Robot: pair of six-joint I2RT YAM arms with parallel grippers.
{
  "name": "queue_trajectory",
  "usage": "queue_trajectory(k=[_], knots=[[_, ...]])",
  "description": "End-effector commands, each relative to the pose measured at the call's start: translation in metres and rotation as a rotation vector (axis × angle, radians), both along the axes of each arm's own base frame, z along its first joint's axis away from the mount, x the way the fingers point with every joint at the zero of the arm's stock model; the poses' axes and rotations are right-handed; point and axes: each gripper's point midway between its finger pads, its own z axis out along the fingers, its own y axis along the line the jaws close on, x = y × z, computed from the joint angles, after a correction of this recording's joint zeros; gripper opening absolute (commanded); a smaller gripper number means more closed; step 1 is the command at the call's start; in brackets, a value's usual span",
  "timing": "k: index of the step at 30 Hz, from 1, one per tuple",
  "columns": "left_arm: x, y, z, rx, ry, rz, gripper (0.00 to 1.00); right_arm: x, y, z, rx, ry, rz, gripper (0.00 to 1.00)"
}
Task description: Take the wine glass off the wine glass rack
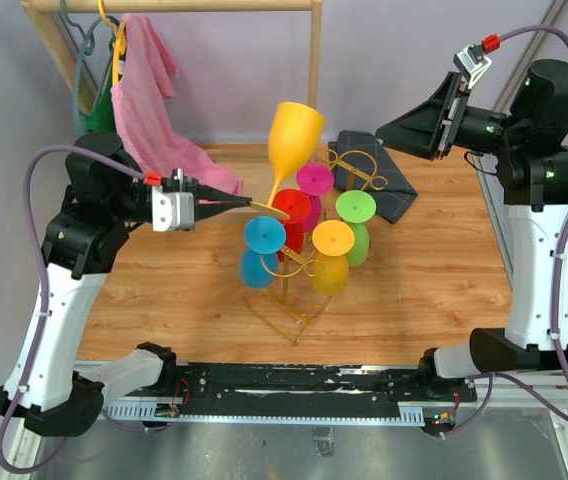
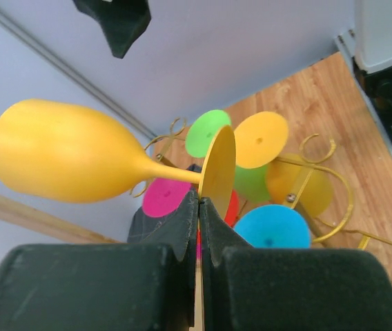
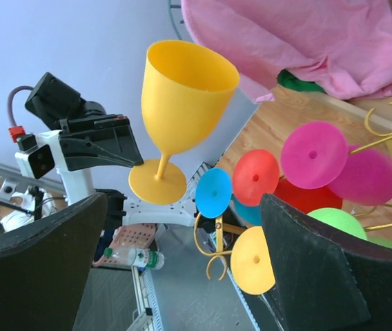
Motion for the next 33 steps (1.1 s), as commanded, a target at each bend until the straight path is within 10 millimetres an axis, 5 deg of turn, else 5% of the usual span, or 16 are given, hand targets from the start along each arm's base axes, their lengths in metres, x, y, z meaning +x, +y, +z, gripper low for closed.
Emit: queue_trajectory(k=[1, 10, 16, 33], knots=[[-0.048, 0.003, 0.004, -0.029, -0.050, -0.143, 0.00, -0.046, 0.013, 0.014, 0.034, -0.029, 0.131, 0.93], [-0.104, 0.012, -0.006, -0.052, -0.037, -0.305, 0.00, -0.094, 0.039, 0.019, 0.054, -0.006, 0.319, 0.90], [-0.125, 0.017, -0.015, -0.055, -0.018, -0.346, 0.00, -0.097, 0.045, 0.014, 0.052, 0.016, 0.349, 0.89], [-0.120, 0.016, -0.029, -0.048, 0.011, -0.346, 0.00, -0.117, 0.096, 0.010, 0.037, 0.048, 0.564, 0.83]])
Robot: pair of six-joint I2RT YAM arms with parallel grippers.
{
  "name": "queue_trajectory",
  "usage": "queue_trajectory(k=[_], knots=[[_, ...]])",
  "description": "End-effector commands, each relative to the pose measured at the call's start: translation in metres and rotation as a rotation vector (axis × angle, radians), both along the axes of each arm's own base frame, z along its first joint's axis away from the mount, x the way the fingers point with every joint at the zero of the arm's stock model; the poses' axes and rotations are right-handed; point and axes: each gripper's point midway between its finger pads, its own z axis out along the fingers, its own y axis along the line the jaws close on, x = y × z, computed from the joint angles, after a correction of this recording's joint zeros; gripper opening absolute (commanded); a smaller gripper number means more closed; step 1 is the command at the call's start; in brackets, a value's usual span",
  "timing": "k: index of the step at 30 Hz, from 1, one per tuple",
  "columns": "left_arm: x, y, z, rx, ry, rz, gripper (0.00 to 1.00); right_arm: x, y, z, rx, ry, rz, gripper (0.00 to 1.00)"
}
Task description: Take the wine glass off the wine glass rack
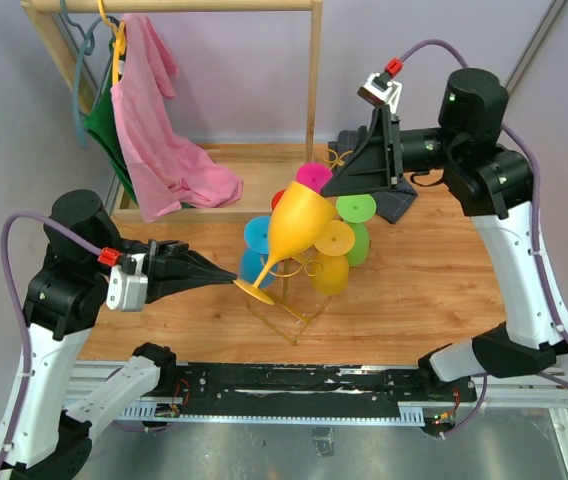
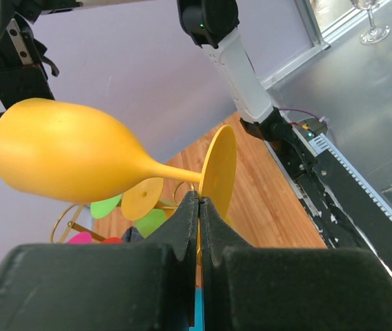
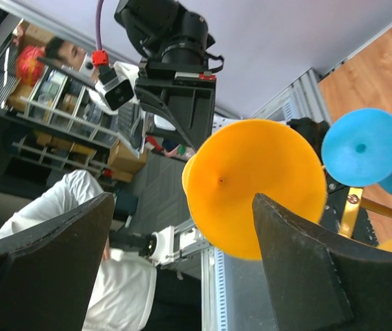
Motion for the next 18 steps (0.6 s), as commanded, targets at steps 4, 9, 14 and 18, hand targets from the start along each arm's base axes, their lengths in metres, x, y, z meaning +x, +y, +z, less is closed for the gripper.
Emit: queue_trajectory(k=[4, 9, 14, 18], knots=[[0.001, -0.002, 0.001, -0.008, -0.023, -0.023, 0.00, -0.019, 0.022, 0.001, -0.006, -0.023, 0.120, 0.82], [0.006, -0.004, -0.002, -0.008, -0.035, -0.019, 0.00, -0.027, 0.026, -0.002, -0.014, 0.005, 0.182, 0.77], [0.013, -0.006, -0.004, -0.004, -0.032, -0.011, 0.00, -0.030, 0.025, -0.001, -0.013, 0.024, 0.221, 0.59], [0.017, -0.007, -0.005, -0.001, -0.031, -0.005, 0.00, -0.031, 0.025, -0.003, -0.014, 0.032, 0.241, 0.40]])
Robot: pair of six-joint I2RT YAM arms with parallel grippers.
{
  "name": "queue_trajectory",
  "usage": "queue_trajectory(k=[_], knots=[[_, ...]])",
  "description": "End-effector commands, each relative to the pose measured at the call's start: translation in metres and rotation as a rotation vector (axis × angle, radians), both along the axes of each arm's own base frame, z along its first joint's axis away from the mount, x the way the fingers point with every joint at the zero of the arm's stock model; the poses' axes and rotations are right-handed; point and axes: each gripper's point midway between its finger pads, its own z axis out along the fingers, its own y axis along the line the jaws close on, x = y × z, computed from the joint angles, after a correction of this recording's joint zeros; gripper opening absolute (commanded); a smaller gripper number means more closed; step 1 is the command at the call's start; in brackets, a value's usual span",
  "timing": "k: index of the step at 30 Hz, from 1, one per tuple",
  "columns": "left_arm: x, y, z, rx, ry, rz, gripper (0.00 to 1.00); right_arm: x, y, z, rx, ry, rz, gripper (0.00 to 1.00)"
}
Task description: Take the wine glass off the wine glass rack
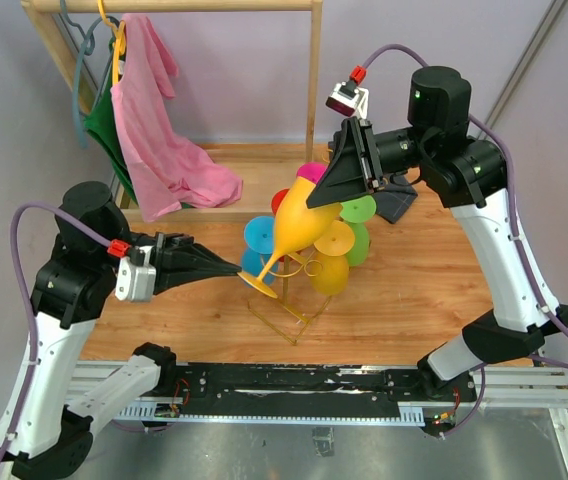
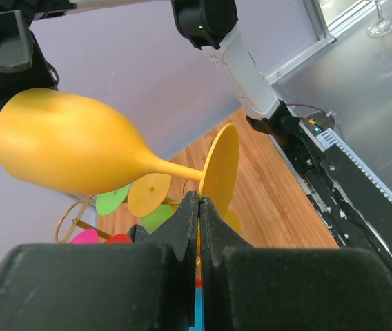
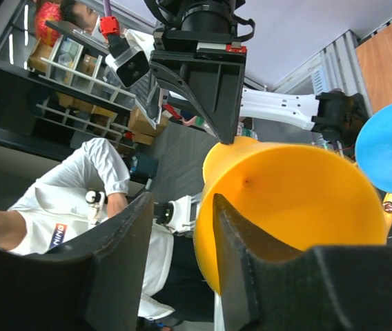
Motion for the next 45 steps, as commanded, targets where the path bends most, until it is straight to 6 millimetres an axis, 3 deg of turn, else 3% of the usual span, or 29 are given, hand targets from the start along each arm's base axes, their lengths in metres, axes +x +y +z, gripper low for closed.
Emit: queue_trajectory(k=[1, 5, 8, 11, 14, 18, 22, 27, 31, 34, 41, 44, 45], knots=[[0.004, -0.002, -0.002, -0.004, -0.019, -0.006, 0.00, -0.015, -0.003, 0.006, 0.021, -0.018, 0.072, 0.38], [0.008, -0.004, -0.001, -0.001, -0.011, -0.005, 0.00, -0.016, -0.003, 0.003, 0.017, -0.008, 0.081, 0.36], [0.009, -0.004, 0.000, -0.002, -0.013, -0.010, 0.00, -0.016, -0.003, 0.000, 0.011, 0.001, 0.086, 0.29], [0.010, -0.005, 0.000, -0.001, -0.013, -0.011, 0.00, -0.019, -0.003, -0.004, 0.005, 0.009, 0.089, 0.19], [0.010, -0.005, 0.002, -0.005, -0.024, -0.009, 0.00, -0.021, -0.005, -0.007, 0.003, 0.011, 0.090, 0.02], [0.010, -0.004, 0.006, -0.014, -0.068, 0.004, 0.01, -0.026, -0.007, -0.004, 0.010, -0.009, 0.086, 0.01], [0.013, -0.003, 0.021, -0.025, -0.112, 0.030, 0.20, -0.030, -0.010, 0.010, 0.038, -0.062, 0.076, 0.01], [0.032, -0.007, 0.062, -0.112, -0.086, 0.128, 0.44, -0.033, -0.016, 0.030, 0.081, -0.154, 0.020, 0.01], [0.042, -0.009, 0.070, -0.140, -0.075, 0.152, 0.64, -0.027, -0.022, 0.037, 0.107, -0.208, -0.038, 0.01], [0.056, -0.011, 0.079, -0.164, -0.018, 0.206, 0.79, -0.016, -0.032, 0.041, 0.117, -0.247, -0.114, 0.01], [0.088, -0.012, 0.110, -0.280, 0.124, 0.332, 0.83, 0.038, -0.078, 0.049, 0.114, -0.369, -0.489, 0.01], [0.108, -0.006, 0.126, -0.363, 0.206, 0.433, 0.83, 0.080, -0.117, 0.050, 0.050, -0.451, -0.798, 0.01], [0.121, -0.005, 0.129, -0.386, 0.253, 0.481, 0.83, 0.094, -0.135, 0.041, -0.015, -0.451, -0.921, 0.01]])
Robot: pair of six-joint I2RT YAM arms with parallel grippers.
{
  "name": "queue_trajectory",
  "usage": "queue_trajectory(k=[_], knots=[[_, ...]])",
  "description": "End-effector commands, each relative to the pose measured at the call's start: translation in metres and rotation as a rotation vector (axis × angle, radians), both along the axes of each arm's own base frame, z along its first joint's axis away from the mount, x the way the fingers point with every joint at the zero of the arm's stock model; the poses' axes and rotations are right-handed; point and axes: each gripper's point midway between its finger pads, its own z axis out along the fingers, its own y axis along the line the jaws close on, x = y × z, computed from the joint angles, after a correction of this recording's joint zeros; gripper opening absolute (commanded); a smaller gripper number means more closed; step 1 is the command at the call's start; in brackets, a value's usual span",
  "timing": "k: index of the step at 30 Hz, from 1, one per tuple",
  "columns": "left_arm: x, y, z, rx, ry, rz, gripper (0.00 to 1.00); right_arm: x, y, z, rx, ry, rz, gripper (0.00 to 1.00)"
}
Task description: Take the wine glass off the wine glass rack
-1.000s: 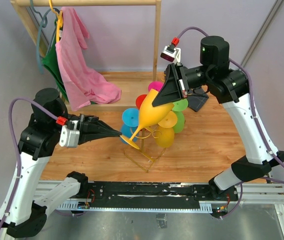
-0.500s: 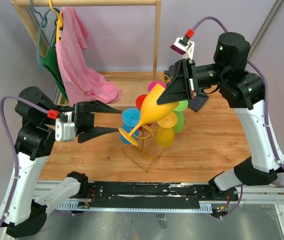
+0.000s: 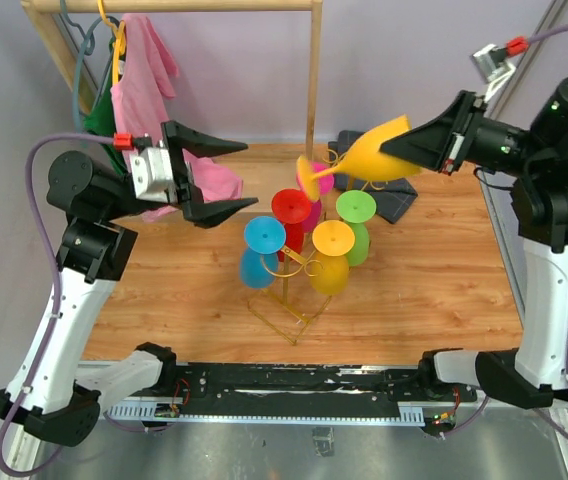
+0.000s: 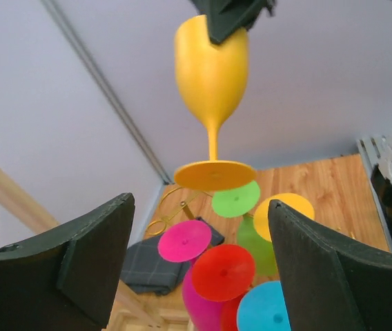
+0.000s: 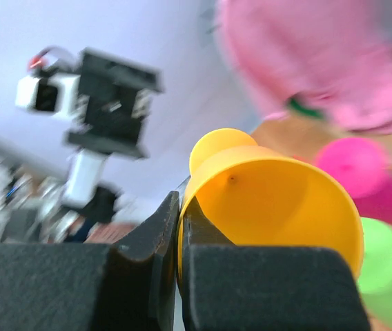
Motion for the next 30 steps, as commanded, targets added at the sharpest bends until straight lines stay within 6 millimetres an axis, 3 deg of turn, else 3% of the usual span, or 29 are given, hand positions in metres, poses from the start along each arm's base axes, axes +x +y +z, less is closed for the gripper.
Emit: queue_trajectory(k=[1, 4, 6, 11, 15, 22, 26, 30], knots=[[0.031, 0.016, 0.048, -0.198, 0.117, 0.198, 0.83, 0.055, -0.064, -0.005, -0.099, -0.120, -0.503, 0.01], [0.071, 0.024, 0.053, -0.243, 0.251, 0.348, 0.85, 0.081, -0.122, -0.038, -0.283, -0.099, -0.854, 0.01], [0.090, 0.031, 0.053, -0.257, 0.320, 0.428, 0.91, 0.090, -0.157, -0.063, -0.402, -0.065, -1.026, 0.01], [0.101, 0.045, 0.048, -0.246, 0.368, 0.510, 0.94, 0.099, -0.222, -0.114, -0.696, 0.019, -1.286, 0.01], [0.107, 0.053, 0.039, -0.239, 0.421, 0.550, 0.96, 0.128, -0.243, -0.151, -0.854, 0.103, -1.297, 0.01], [0.121, 0.067, 0.022, -0.220, 0.501, 0.633, 0.96, 0.173, -0.285, -0.241, -1.029, 0.362, -1.270, 0.01], [0.116, 0.070, 0.014, -0.209, 0.507, 0.646, 0.97, 0.183, -0.308, -0.285, -1.073, 0.461, -1.265, 0.01], [0.111, 0.071, 0.009, -0.202, 0.507, 0.646, 0.97, 0.188, -0.315, -0.320, -1.092, 0.493, -1.265, 0.01]])
